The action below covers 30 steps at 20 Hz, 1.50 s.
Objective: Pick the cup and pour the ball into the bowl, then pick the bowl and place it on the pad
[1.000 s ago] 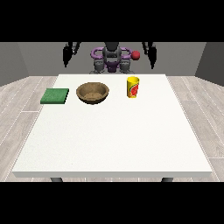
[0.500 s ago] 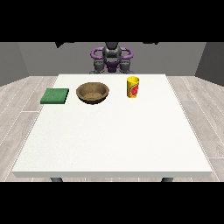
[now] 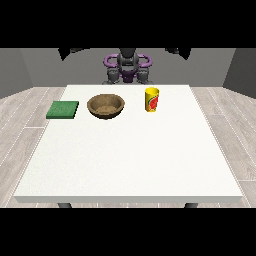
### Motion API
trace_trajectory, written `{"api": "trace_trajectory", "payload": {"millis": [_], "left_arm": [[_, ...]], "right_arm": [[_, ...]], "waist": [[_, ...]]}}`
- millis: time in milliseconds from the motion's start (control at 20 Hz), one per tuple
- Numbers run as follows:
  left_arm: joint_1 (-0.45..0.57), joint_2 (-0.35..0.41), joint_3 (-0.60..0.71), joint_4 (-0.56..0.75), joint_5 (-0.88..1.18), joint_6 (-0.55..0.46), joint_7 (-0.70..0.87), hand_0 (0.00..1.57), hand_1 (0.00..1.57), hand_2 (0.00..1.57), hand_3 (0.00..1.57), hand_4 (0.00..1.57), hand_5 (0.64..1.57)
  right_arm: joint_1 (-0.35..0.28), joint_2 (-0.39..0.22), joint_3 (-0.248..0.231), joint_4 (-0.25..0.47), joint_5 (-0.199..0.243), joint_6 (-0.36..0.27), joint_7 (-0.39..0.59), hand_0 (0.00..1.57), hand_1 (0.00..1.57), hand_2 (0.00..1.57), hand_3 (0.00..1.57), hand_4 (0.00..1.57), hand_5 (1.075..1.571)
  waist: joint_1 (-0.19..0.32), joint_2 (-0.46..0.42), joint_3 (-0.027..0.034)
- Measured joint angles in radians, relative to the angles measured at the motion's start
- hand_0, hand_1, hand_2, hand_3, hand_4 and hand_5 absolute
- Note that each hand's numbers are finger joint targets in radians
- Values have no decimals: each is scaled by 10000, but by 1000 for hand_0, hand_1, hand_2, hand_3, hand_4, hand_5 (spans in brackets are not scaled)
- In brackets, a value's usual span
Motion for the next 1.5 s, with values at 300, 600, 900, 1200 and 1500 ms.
{"api": "trace_trajectory", "payload": {"millis": [300,600,900,1200,1500], "left_arm": [[-364,-293,18,1285,-426,-35,-2105,0,0,0,0,0,1525],[-686,-836,-201,2978,-1032,332,-3979,0,0,0,0,0,1520],[-1310,-1259,-130,4992,-1477,963,-5967,0,0,0,0,0,1519],[-2039,-1120,110,7013,-1542,1059,-7236,0,0,0,0,0,1517],[-2989,-867,543,8798,-1492,1283,-8528,0,0,0,0,0,1521]], "right_arm": [[-398,91,-75,628,179,303,-1081,0,0,0,0,0,1571],[-856,103,-152,1189,393,365,-1666,0,0,0,0,0,1571],[-1063,38,-213,1414,406,664,-2220,0,0,0,0,0,1570],[-1187,18,-308,2027,473,914,-2783,0,0,0,0,0,1571],[-1498,-48,-301,2016,457,1021,-2863,0,0,0,0,0,1571]], "waist": [[-145,1200,-2],[-278,1789,-1],[-693,2402,-5],[-734,2645,-2],[-978,3153,-4]]}}
